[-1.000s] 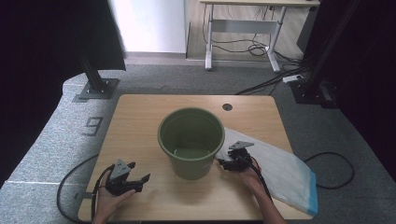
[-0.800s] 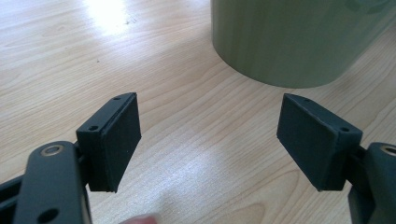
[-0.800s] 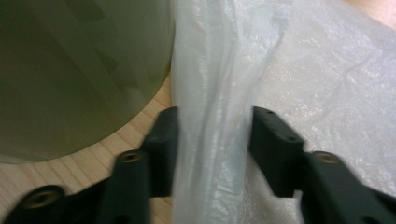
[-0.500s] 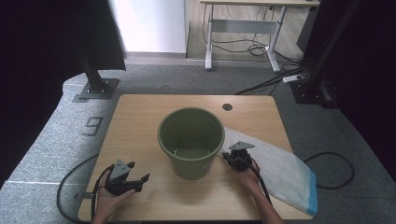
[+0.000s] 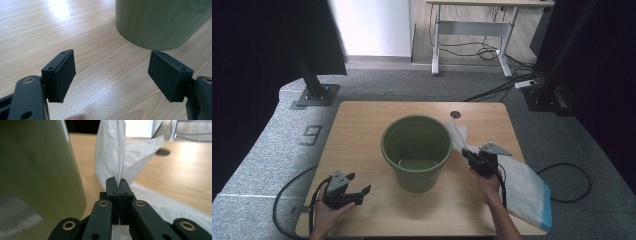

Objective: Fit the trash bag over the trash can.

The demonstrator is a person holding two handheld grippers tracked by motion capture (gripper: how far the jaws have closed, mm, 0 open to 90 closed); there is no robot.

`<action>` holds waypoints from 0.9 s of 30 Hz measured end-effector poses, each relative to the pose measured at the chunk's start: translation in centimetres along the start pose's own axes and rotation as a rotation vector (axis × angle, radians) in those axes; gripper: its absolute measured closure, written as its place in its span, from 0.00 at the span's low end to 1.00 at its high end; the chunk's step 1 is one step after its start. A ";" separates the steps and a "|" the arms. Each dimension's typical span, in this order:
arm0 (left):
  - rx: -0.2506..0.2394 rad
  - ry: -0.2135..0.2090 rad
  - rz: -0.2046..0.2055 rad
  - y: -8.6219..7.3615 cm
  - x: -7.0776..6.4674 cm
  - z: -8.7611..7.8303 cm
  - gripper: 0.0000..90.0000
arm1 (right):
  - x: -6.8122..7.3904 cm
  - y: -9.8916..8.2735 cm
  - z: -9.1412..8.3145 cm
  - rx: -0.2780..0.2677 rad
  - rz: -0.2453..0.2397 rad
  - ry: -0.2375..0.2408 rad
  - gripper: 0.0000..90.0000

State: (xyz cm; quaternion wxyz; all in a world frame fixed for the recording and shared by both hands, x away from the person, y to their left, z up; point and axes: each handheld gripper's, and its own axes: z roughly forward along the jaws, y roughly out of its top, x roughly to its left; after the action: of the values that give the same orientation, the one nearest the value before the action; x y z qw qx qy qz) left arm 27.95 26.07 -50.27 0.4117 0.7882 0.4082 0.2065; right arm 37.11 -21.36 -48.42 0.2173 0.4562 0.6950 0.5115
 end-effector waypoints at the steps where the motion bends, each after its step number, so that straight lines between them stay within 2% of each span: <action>1: 0.001 0.000 0.001 0.0 0.0 0.0 0.24 | -0.3 0.9 -1.1 -0.040 0.022 0.000 0.98; 2: 0.001 0.000 0.001 0.0 0.0 0.0 0.24 | -0.3 0.9 -1.1 -0.040 0.022 0.000 0.98; 3: 0.001 0.000 0.000 0.0 -0.1 0.0 0.24 | -0.5 1.7 -2.0 -0.074 0.035 0.002 0.98; 7: 0.002 -0.003 0.000 0.0 -0.1 0.1 0.24 | -0.5 2.8 -3.2 -0.116 0.045 0.006 0.98; 12: -0.001 -0.004 -0.002 0.0 0.0 0.1 0.24 | -0.2 4.8 -4.5 -0.151 0.025 0.000 0.98; 15: -0.002 -0.003 -0.003 0.0 0.0 0.1 0.24 | 0.4 6.5 -5.7 -0.191 0.013 0.011 0.98; 16: -0.002 -0.003 -0.003 0.0 0.0 0.1 0.24 | 0.4 6.5 -5.7 -0.191 0.013 0.011 0.98; 17: -0.003 -0.004 -0.004 0.0 0.0 0.1 0.24 | 0.9 7.6 -6.4 -0.218 0.007 0.030 0.98; 18: -0.003 -0.004 -0.004 0.0 0.0 0.1 0.24 | 0.9 7.6 -6.4 -0.218 0.007 0.030 0.98; 20: -0.003 -0.007 -0.004 0.0 0.0 0.1 0.24 | 1.9 8.9 -7.3 -0.248 -0.017 0.056 0.98; 21: -0.003 -0.007 -0.004 0.0 0.0 0.1 0.24 | 1.9 8.9 -7.3 -0.248 -0.017 0.056 0.98; 23: -0.004 -0.007 -0.006 0.0 -0.1 0.1 0.24 | 2.8 9.8 -7.7 -0.265 -0.033 0.080 0.98; 24: -0.004 -0.007 -0.004 0.0 -0.1 0.0 0.24 | 3.7 10.5 -8.0 -0.279 -0.048 0.102 0.98; 26: -0.007 -0.008 -0.006 0.0 0.0 0.0 0.24 | 4.6 11.1 -8.1 -0.289 -0.060 0.125 0.98; 27: -0.007 -0.008 -0.006 0.0 0.0 0.0 0.24 | 4.6 11.1 -8.1 -0.289 -0.060 0.125 0.98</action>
State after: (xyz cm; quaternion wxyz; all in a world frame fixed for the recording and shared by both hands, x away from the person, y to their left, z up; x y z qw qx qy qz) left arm 27.93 26.03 -50.26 0.4168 0.7864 0.4079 0.2036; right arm 33.22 -20.92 -34.44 0.2522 0.3665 0.6397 0.6267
